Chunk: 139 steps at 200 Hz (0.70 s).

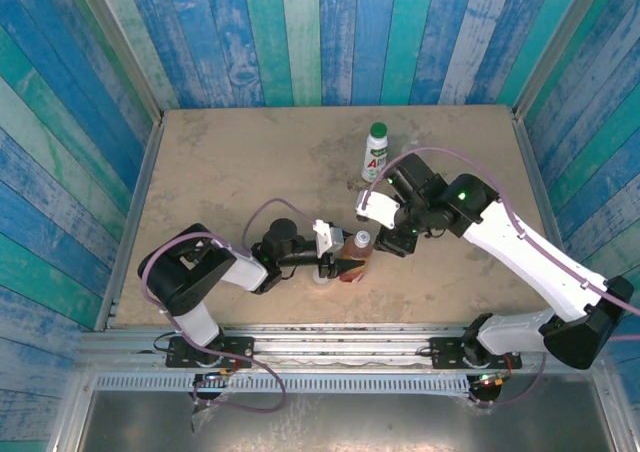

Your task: Screw on the bottle caps

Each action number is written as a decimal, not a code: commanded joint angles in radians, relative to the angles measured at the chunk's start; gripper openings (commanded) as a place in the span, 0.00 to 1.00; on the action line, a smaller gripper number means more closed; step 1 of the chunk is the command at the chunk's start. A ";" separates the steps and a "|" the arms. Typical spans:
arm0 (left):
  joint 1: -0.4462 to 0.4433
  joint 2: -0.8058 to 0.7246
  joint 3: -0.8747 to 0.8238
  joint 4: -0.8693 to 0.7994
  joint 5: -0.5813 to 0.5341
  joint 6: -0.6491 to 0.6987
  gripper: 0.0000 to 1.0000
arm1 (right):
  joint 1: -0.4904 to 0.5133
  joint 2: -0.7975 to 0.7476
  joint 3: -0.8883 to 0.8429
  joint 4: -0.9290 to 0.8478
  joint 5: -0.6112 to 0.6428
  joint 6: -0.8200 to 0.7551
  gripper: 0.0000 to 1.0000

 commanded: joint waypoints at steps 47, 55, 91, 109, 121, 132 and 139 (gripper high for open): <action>0.000 -0.026 -0.028 -0.141 0.013 0.036 0.62 | -0.027 0.126 0.054 -0.007 -0.184 -0.239 0.55; -0.001 -0.025 -0.028 -0.142 0.013 0.035 0.62 | -0.027 0.134 0.058 -0.007 -0.194 -0.242 0.55; 0.000 -0.024 -0.028 -0.143 0.013 0.035 0.63 | -0.028 0.159 0.063 -0.017 -0.195 -0.245 0.48; -0.001 -0.022 -0.026 -0.141 0.012 0.035 0.63 | -0.028 0.165 0.065 -0.023 -0.195 -0.244 0.44; -0.001 -0.020 -0.026 -0.142 0.012 0.035 0.63 | -0.029 0.169 0.066 -0.027 -0.192 -0.245 0.42; -0.001 -0.020 -0.025 -0.142 0.013 0.034 0.63 | -0.028 0.175 0.068 -0.030 -0.191 -0.244 0.40; -0.001 -0.020 -0.025 -0.142 0.012 0.032 0.63 | -0.028 0.178 0.069 -0.033 -0.192 -0.243 0.38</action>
